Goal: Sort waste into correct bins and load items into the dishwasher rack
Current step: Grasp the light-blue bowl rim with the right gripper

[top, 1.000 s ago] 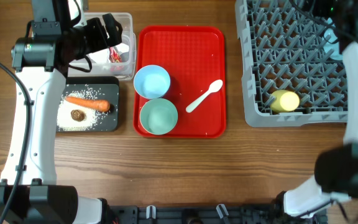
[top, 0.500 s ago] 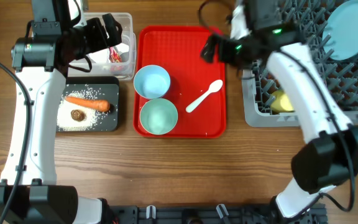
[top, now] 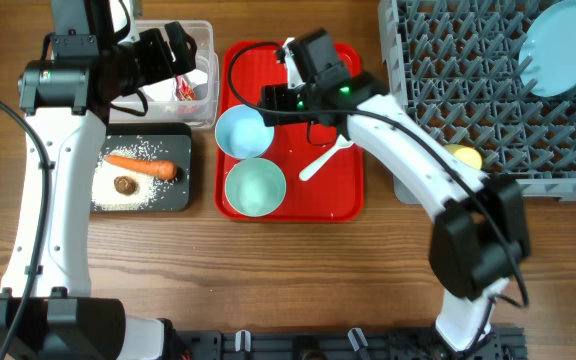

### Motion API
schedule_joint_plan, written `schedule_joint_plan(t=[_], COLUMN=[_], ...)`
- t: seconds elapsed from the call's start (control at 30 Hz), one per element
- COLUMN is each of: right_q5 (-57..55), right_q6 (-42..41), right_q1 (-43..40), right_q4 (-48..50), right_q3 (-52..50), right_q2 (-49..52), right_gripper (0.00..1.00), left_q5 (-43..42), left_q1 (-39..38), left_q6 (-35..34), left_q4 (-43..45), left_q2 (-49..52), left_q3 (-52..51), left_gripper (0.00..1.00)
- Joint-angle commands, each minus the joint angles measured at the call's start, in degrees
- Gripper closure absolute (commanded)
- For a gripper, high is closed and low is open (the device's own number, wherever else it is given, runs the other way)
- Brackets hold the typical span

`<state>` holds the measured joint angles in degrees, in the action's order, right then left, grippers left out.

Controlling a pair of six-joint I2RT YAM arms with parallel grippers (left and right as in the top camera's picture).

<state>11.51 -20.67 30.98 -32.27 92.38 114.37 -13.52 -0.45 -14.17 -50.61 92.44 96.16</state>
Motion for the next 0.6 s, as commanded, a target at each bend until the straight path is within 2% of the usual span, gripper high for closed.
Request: schedule_joint_plan(t=[0.0, 0.2, 0.27, 0.37, 0.47, 0.57], right_q5=[0.68, 0.83, 0.87, 0.98, 2.97, 3.19], right_q6=[-0.52, -2.08, -2.4, -3.41, -3.65, -3.85], right_q1=[-0.33, -0.42, -0.42, -0.42, -0.42, -0.74], right_q4=[2.1, 3.54, 3.82, 4.31, 4.52, 4.61], right_q3=[-0.17, -0.17, -0.17, -0.17, -0.17, -0.15], right_q2=[5.64, 10.86, 11.19, 11.5, 13.0, 13.03], right_gripper=[0.37, 0.7, 0.78, 0.79, 0.75, 0.94], left_q5=[0.13, 0.13, 0.13, 0.13, 0.13, 0.13], left_q1=[0.35, 0.35, 0.35, 0.35, 0.35, 0.35], left_q6=[0.2, 0.2, 0.2, 0.2, 0.2, 0.2], left_q4=[0.15, 0.15, 0.15, 0.15, 0.15, 0.15], left_q2=[0.35, 0.35, 0.35, 0.35, 0.35, 0.35], left_q3=[0.11, 0.11, 0.11, 0.11, 0.11, 0.11], left_gripper=[0.0, 0.0, 0.0, 0.0, 0.0, 0.0])
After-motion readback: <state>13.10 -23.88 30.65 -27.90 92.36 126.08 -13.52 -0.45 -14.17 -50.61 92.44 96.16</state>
